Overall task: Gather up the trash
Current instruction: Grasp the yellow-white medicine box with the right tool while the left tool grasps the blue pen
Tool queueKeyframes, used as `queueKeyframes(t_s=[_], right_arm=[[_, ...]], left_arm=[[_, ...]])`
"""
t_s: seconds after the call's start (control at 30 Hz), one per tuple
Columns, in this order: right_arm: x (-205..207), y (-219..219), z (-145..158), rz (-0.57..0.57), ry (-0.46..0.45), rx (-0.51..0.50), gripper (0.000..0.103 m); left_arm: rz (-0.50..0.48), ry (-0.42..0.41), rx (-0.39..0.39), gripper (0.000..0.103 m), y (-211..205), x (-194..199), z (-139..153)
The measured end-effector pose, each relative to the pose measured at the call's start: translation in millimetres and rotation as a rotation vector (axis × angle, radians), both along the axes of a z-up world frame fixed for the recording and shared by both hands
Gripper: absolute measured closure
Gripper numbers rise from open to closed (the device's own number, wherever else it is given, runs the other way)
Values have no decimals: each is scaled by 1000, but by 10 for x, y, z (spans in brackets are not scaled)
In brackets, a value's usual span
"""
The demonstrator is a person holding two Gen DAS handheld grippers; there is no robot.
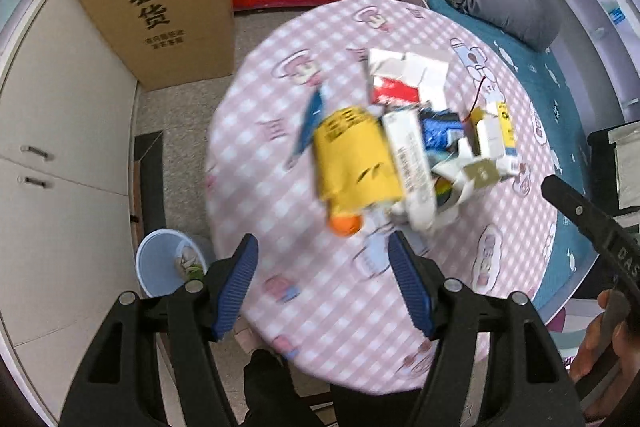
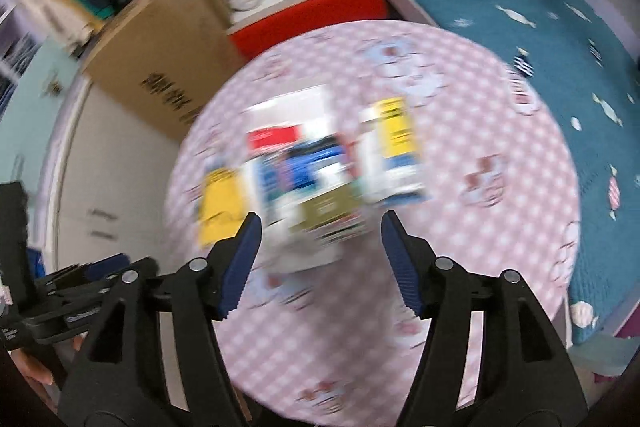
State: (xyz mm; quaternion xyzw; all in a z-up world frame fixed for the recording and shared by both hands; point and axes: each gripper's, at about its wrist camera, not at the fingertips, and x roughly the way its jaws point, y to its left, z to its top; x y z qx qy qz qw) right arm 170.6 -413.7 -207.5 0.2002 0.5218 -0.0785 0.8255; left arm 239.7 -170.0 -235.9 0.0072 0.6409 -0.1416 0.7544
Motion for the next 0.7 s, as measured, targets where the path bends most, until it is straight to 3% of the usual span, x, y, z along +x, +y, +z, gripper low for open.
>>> queueKeyframes(t_s=[0.3,0.47,0.7], right_arm=[[448,-427,-521,2,89,43,40],[612,-547,-712,-1,121,69,40],[809,-572,-903,43,164,81,40]], left_arm=[[132,25,71,37,-28,447,-230],[155,34,91,37,-5,693,-361],[116,48,123,38,-211,1073,-562]])
